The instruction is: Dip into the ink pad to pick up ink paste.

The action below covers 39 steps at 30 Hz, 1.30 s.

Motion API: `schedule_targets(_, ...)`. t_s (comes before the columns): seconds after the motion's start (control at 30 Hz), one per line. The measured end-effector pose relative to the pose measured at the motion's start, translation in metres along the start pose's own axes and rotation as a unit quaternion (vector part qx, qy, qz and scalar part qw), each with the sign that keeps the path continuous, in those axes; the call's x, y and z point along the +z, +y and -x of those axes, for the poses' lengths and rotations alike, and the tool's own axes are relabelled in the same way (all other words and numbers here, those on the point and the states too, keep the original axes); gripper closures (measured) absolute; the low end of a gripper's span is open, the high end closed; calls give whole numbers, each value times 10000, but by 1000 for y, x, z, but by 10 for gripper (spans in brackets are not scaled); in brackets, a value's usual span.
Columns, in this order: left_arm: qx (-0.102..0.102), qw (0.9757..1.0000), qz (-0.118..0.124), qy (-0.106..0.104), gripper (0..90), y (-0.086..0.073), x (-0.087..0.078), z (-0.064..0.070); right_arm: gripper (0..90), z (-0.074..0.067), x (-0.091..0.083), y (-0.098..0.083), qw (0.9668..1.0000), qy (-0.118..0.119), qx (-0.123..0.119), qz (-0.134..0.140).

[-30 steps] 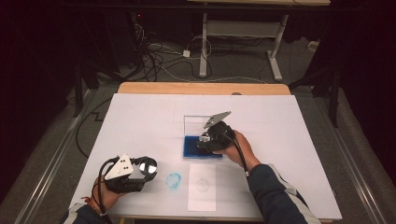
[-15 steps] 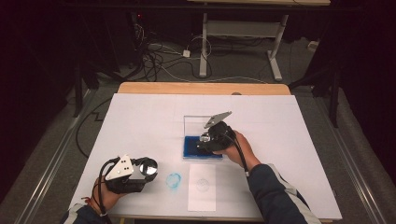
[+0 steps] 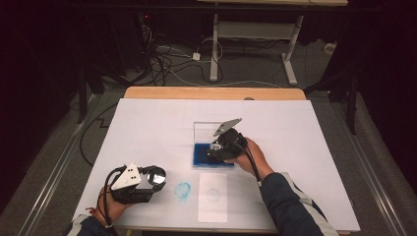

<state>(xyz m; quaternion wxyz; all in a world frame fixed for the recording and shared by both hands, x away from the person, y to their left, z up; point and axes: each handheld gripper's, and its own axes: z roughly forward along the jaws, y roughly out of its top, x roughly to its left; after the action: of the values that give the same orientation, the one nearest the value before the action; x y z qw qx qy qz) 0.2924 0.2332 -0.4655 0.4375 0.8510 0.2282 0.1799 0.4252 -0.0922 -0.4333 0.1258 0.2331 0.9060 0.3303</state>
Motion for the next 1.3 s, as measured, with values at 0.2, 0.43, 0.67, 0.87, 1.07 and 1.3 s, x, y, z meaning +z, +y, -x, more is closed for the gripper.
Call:
schedule_targets(0.2,-9,10000,7,10,362,0,-1,0,568,0,0,0,10000,-21,-8,15)
schedule_targets(0.43,-7,10000,32,35,362,0,-1,-1,568,1,-2,-1,10000,57,38,40)
schedule_targets(0.67,3,10000,46,37,362,1,-2,-1,568,-2,-10,2,9999,43,-55,96)
schedule_targets(0.87,19,10000,65,58,362,1,-3,-1,567,-3,-27,6,9996,39,-114,259)
schedule_targets(1.07,-186,9996,204,50,362,0,-1,0,567,0,-42,7,9991,-2,-131,400)
schedule_targets(1.3,-205,9996,185,50,362,0,-1,0,567,1,-53,5,9987,-24,-155,487)
